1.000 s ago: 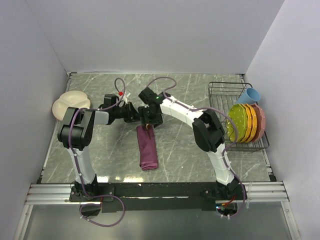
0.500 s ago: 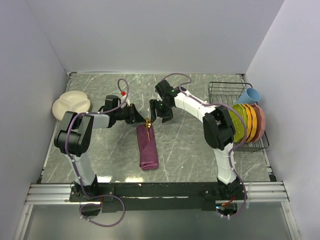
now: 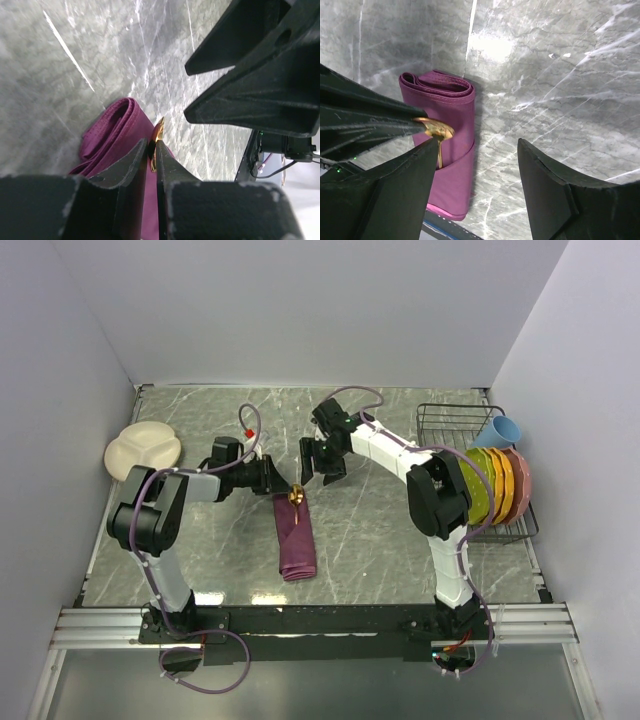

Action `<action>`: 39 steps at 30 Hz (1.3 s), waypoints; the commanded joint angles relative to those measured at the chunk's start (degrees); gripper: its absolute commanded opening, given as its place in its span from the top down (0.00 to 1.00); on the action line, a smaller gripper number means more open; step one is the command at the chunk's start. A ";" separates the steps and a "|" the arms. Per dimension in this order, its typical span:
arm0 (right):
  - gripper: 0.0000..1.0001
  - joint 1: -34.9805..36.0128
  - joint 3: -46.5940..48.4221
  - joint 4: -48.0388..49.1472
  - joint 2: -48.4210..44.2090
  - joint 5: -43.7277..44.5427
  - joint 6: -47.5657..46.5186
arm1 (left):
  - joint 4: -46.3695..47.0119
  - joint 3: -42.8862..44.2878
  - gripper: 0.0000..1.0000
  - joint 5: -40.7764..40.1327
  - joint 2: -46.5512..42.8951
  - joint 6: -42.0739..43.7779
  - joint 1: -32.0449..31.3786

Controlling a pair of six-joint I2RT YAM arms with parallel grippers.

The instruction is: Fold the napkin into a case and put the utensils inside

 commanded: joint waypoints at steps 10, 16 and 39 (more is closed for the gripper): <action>0.27 -1.09 1.66 1.01 -0.84 -0.47 -0.52 | 3.65 -2.54 0.82 -2.45 -1.65 -3.05 -1.16; 0.27 -1.26 1.92 0.84 -1.11 -0.30 -0.96 | 2.25 -1.93 0.68 -2.97 -1.65 -3.23 -1.08; 0.11 -1.17 -2.65 10.42 -13.32 5.94 -14.32 | -65.70 14.25 0.39 -26.61 -22.41 49.42 41.46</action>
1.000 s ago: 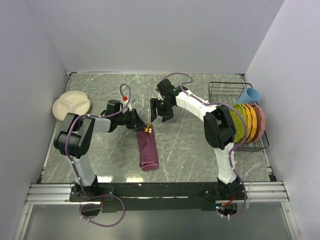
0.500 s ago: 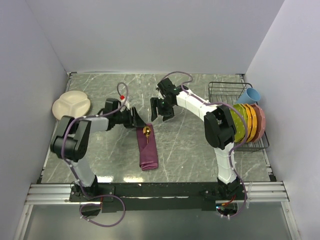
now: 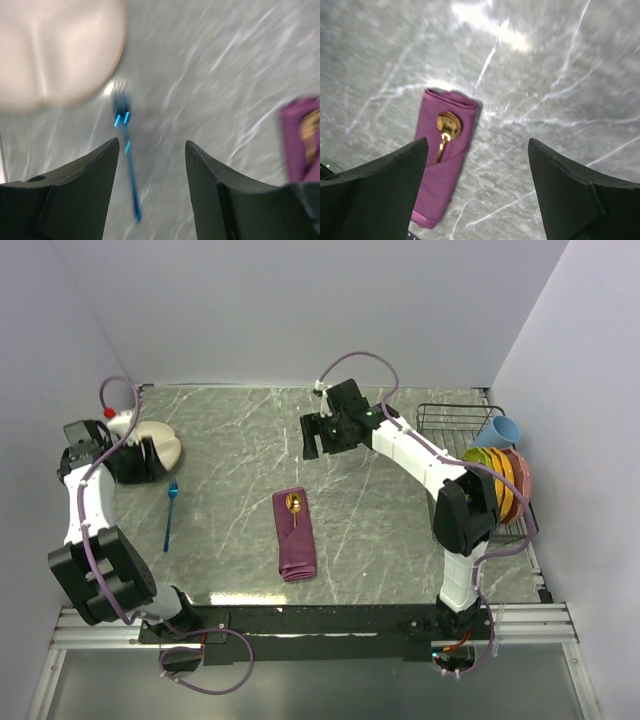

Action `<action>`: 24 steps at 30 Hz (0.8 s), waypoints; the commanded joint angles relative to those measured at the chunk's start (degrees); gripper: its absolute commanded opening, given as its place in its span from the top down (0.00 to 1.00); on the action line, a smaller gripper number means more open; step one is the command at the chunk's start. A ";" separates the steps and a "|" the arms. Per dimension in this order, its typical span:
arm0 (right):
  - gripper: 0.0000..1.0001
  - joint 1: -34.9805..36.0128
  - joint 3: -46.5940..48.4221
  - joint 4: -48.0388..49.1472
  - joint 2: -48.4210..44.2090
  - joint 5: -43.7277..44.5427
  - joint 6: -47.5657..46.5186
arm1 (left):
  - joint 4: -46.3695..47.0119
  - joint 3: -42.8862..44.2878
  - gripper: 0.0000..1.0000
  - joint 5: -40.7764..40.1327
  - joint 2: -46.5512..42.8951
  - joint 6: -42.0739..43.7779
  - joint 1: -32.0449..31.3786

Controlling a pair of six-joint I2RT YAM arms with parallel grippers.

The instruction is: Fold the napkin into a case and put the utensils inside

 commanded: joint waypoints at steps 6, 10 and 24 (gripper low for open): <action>0.11 -0.41 0.22 2.70 -1.89 2.25 -2.21 | -7.34 -3.77 0.46 -11.73 9.68 8.51 1.07; 0.11 -0.50 -0.92 3.31 -2.33 1.99 -1.42 | -5.14 -1.85 0.51 -18.67 16.28 5.70 -0.25; 0.11 -0.50 -0.84 3.13 -1.36 1.55 -1.07 | -1.27 -0.16 0.60 -17.97 24.03 4.47 -4.10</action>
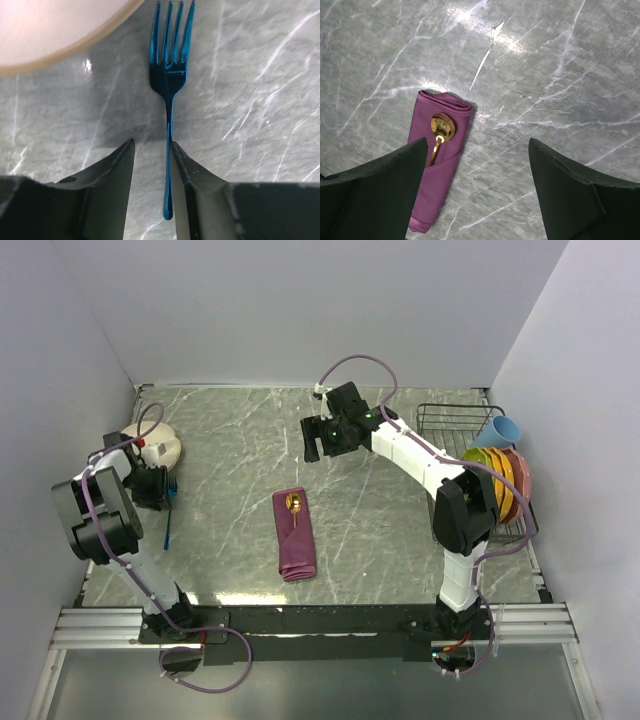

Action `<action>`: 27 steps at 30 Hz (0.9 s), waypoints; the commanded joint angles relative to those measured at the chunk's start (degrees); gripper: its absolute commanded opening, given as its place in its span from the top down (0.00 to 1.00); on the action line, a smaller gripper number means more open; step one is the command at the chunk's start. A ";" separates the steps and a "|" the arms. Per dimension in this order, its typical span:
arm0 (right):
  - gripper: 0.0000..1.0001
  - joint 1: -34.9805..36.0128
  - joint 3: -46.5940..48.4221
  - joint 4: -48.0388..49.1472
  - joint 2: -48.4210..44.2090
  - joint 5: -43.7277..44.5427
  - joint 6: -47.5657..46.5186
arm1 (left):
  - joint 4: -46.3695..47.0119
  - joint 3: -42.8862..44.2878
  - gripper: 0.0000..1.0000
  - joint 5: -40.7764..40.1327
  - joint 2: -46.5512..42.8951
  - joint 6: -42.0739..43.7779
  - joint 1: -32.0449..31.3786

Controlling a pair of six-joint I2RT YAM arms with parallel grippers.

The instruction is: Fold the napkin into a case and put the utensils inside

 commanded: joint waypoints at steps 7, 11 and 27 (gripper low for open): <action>0.11 -0.50 2.38 1.01 0.78 -0.47 0.75 | 5.56 0.12 0.70 -1.52 2.14 -2.19 -5.57; 0.11 -0.50 3.26 0.40 1.14 -0.55 0.49 | 4.77 1.44 0.68 -0.21 2.67 -2.71 -6.19; 0.10 -0.50 3.00 0.13 0.70 -1.43 0.57 | 4.15 3.20 0.69 1.56 1.34 -5.70 -9.00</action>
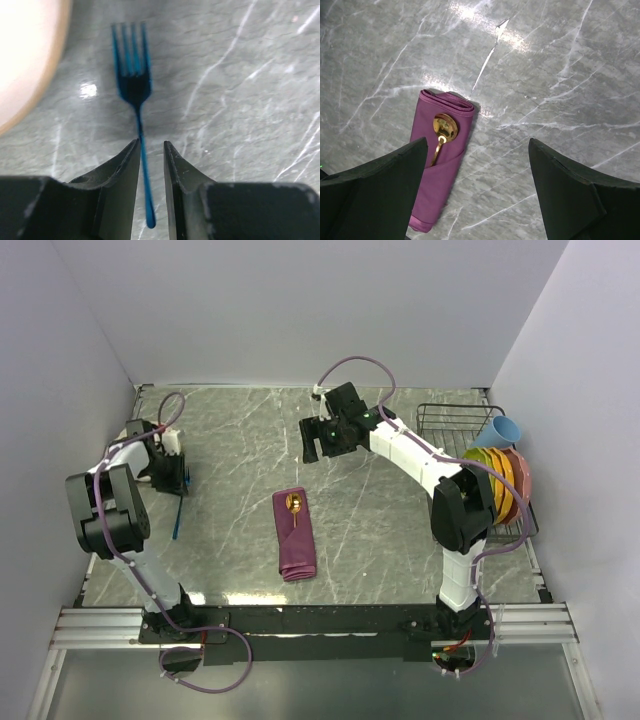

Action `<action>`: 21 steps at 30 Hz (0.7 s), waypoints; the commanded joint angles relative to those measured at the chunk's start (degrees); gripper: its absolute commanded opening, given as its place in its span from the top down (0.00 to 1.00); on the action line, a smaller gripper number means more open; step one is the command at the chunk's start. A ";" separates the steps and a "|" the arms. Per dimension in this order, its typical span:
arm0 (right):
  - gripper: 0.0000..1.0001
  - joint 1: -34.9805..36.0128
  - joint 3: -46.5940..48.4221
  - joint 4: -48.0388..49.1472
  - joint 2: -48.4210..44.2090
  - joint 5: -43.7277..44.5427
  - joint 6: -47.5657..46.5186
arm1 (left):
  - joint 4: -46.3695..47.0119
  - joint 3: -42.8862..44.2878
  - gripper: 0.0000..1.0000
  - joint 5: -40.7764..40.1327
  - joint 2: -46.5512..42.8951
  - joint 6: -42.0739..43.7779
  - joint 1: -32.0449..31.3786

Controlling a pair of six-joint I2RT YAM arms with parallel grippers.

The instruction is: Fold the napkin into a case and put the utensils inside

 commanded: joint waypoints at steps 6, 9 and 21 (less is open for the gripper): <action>0.10 -0.50 2.48 0.29 -0.46 -0.73 0.40 | -0.05 1.41 0.74 -4.23 4.65 -3.17 -2.58; 0.10 -0.41 3.18 0.02 -0.29 -1.00 0.40 | -0.05 1.67 0.74 -6.00 4.21 -3.53 -3.64; 0.09 -0.50 2.30 0.20 -0.64 -1.35 0.58 | -4.09 7.73 0.60 -4.23 -0.80 -2.65 0.05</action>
